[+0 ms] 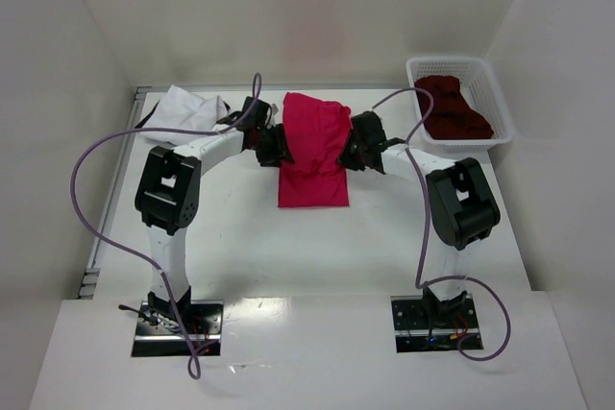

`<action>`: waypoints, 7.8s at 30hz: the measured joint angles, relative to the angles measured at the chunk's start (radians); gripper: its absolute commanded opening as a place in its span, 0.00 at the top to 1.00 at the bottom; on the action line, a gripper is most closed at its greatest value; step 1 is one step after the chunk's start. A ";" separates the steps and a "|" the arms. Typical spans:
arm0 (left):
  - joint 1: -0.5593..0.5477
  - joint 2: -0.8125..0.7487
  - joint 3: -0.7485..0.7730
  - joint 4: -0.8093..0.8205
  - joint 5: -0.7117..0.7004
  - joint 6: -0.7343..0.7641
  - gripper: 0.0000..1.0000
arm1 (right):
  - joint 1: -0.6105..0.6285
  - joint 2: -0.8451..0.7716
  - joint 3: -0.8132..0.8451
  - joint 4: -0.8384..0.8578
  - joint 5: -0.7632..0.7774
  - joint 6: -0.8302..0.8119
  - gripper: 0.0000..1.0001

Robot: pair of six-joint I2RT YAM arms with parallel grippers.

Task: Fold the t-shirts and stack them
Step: Fold the folded rectangular tshirt in 1/3 of the way, then grab one side of the 2/3 rectangular tshirt with both arms, then fold the long partially folded tshirt into a neat square

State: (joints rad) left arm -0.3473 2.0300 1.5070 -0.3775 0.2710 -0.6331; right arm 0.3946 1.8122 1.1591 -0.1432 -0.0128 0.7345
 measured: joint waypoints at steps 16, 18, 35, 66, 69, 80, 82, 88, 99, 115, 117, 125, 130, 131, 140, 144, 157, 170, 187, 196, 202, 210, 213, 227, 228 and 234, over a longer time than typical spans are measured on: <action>0.113 0.010 0.146 0.002 0.046 0.054 0.29 | -0.069 0.105 0.229 0.000 -0.025 -0.050 0.29; 0.122 -0.046 0.108 -0.003 0.053 0.063 0.33 | -0.075 0.090 0.224 -0.007 -0.024 -0.053 0.28; -0.098 -0.206 -0.233 0.066 0.043 0.027 0.93 | -0.050 -0.101 -0.053 0.024 -0.072 -0.056 0.79; -0.016 0.202 0.241 0.027 -0.136 0.003 0.44 | -0.043 0.011 0.069 0.033 -0.048 -0.115 0.56; -0.011 0.140 0.181 0.033 -0.147 0.012 0.09 | -0.043 -0.014 0.062 0.013 -0.037 -0.132 0.43; 0.015 -0.338 -0.093 0.093 -0.143 0.023 0.00 | -0.043 -0.264 -0.134 0.009 -0.051 -0.166 0.31; 0.003 -0.406 -0.182 0.120 -0.143 0.018 0.00 | -0.043 -0.275 -0.202 0.016 -0.060 -0.166 0.31; -0.060 -0.463 -0.472 0.167 -0.117 -0.055 0.04 | -0.023 -0.276 -0.372 0.013 -0.085 -0.156 0.31; -0.099 -0.401 -0.584 0.234 -0.059 -0.107 0.19 | 0.008 -0.259 -0.413 0.069 -0.109 -0.145 0.36; -0.101 -0.266 -0.540 0.287 -0.039 -0.116 0.52 | 0.013 -0.142 -0.375 0.196 -0.133 -0.114 0.66; -0.101 -0.249 -0.528 0.288 -0.039 -0.123 0.58 | 0.013 -0.126 -0.369 0.206 -0.138 -0.112 0.71; -0.101 -0.230 -0.517 0.279 -0.058 -0.132 1.00 | 0.013 -0.111 -0.365 0.208 -0.142 -0.101 1.00; -0.101 -0.238 -0.521 0.273 -0.061 -0.135 1.00 | 0.018 -0.143 -0.401 0.210 -0.142 -0.092 1.00; -0.101 -0.249 -0.532 0.272 -0.063 -0.135 1.00 | 0.023 -0.162 -0.419 0.206 -0.140 -0.088 1.00; -0.210 -0.463 -0.603 0.169 -0.141 -0.190 1.00 | 0.142 -0.399 -0.558 0.098 -0.093 -0.044 1.00; -0.358 -0.581 -0.642 0.147 -0.208 -0.267 1.00 | 0.186 -0.562 -0.612 0.039 -0.072 -0.013 1.00; -0.495 -1.021 -0.677 -0.065 -0.414 -0.447 1.00 | 0.192 -0.953 -0.633 -0.156 -0.047 0.059 1.00; -0.328 -0.766 -0.492 -0.074 -0.395 -0.358 1.00 | 0.122 -0.730 -0.352 -0.166 0.001 0.036 1.00; -0.021 -0.367 -0.183 -0.021 -0.179 -0.173 1.00 | 0.011 -0.290 -0.058 -0.074 -0.052 -0.014 1.00; 0.052 -0.179 -0.011 -0.016 -0.111 -0.125 1.00 | -0.032 -0.103 0.101 -0.027 -0.083 -0.027 0.97; 0.101 -0.032 0.089 -0.003 -0.073 -0.110 0.97 | -0.060 0.034 0.187 -0.006 -0.111 -0.038 0.95; 0.153 0.171 0.317 -0.011 -0.040 -0.077 0.40 | -0.087 0.283 0.475 -0.010 -0.137 -0.058 0.57; 0.163 0.222 0.405 -0.012 -0.031 -0.064 0.22 | -0.110 0.359 0.572 -0.014 -0.142 -0.064 0.14; 0.172 0.077 0.153 0.037 -0.005 -0.051 0.43 | -0.155 0.277 0.447 -0.023 -0.143 -0.130 0.63; 0.169 0.054 0.122 0.050 0.005 -0.058 0.56 | -0.155 0.259 0.424 -0.019 -0.156 -0.131 0.75; 0.136 0.001 0.072 0.148 0.068 -0.082 0.93 | -0.155 0.232 0.399 0.027 -0.268 -0.119 0.99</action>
State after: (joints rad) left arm -0.2111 2.0308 1.5787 -0.2298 0.3393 -0.7155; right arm 0.2398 2.0441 1.5578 -0.1158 -0.2806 0.6159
